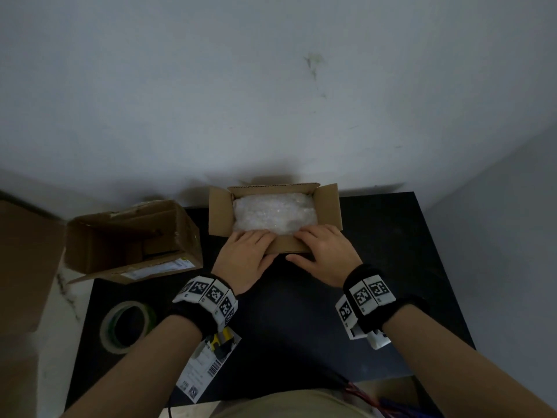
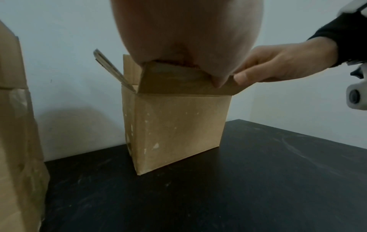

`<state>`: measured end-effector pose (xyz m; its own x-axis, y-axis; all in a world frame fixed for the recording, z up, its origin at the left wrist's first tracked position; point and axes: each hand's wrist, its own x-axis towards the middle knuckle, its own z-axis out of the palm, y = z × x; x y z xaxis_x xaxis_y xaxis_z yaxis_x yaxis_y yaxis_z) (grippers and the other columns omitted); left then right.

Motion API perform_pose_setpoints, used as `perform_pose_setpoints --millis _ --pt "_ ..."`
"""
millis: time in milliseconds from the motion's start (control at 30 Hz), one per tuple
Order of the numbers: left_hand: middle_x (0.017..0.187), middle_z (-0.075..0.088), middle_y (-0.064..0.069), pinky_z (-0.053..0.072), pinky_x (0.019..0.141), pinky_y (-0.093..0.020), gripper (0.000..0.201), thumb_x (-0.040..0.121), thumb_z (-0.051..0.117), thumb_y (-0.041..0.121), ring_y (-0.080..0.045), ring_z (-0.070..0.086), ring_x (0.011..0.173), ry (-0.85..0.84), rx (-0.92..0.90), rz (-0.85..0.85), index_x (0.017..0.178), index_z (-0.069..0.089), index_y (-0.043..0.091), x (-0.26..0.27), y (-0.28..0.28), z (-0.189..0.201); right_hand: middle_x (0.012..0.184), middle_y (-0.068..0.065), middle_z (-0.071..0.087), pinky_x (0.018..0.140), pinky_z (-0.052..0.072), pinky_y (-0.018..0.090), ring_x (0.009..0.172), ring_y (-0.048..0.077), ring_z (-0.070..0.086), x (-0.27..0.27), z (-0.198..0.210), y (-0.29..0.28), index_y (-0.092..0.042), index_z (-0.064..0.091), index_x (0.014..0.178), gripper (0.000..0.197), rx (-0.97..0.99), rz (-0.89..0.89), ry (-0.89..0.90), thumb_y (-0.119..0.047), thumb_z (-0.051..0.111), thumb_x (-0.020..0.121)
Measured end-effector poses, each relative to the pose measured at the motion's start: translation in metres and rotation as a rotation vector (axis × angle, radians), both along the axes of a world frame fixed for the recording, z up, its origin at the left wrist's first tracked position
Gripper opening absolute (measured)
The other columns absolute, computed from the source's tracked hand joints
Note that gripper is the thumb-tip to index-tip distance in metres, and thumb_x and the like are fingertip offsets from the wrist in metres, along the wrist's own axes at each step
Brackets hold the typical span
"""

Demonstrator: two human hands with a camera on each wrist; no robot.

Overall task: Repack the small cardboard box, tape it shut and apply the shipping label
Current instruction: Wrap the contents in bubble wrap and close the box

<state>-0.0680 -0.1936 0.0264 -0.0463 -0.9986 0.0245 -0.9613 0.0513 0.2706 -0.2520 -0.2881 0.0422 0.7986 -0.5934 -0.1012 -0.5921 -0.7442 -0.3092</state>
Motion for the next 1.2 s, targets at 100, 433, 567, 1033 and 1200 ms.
perform_pose_setpoints --millis 100,433,567,1033,1200 --pt "0.115 0.065 0.002 0.037 0.098 -0.031 0.041 0.088 0.042 0.037 -0.015 0.06 0.108 0.017 0.044 0.03 0.12 0.057 0.017 -0.001 -0.003 0.002 0.118 0.002 0.063 0.103 0.034 0.034 0.108 0.02 0.059 0.003 -0.005 -0.002 -0.015 0.058 0.12 0.066 -0.014 0.008 0.012 -0.057 0.023 0.083" --pt "0.118 0.043 -0.004 0.032 0.096 -0.035 0.042 0.087 0.053 0.016 -0.022 0.042 0.114 -0.096 0.141 0.104 0.128 0.051 0.023 -0.003 -0.012 0.005 0.116 0.006 0.063 0.103 0.036 0.036 0.107 0.024 0.059 0.004 -0.009 -0.003 -0.013 0.059 0.117 0.047 -0.041 -0.005 0.046 -0.045 0.038 0.09" --pt "0.114 0.047 -0.007 0.037 0.087 -0.037 0.029 0.085 0.057 0.024 -0.025 0.046 0.106 -0.163 0.084 0.227 0.114 0.058 0.02 -0.003 -0.005 0.007 0.097 0.007 0.067 0.094 0.046 0.041 0.093 0.026 0.064 0.003 -0.008 0.001 -0.012 0.069 0.091 0.047 -0.252 -0.073 0.067 -0.047 0.038 0.087" --pt "0.077 0.067 -0.001 0.031 0.107 -0.038 0.014 0.081 0.059 0.011 -0.023 0.065 0.078 -0.085 -0.011 0.211 0.095 0.06 0.014 0.0 0.018 -0.005 0.096 0.0 0.07 0.111 0.023 0.04 0.106 0.019 0.062 -0.008 -0.012 0.011 -0.016 0.068 0.093 0.054 -0.267 -0.081 0.017 -0.053 0.028 0.087" --pt "0.063 0.065 0.002 0.045 0.094 -0.039 0.019 0.068 0.077 0.012 -0.02 0.065 0.064 0.021 -0.134 0.184 0.08 0.063 0.016 -0.003 0.029 0.004 0.092 -0.003 0.068 0.107 0.033 0.036 0.093 0.016 0.063 -0.022 -0.011 0.017 -0.018 0.067 0.091 0.049 -0.292 -0.106 -0.093 -0.056 0.037 0.085"
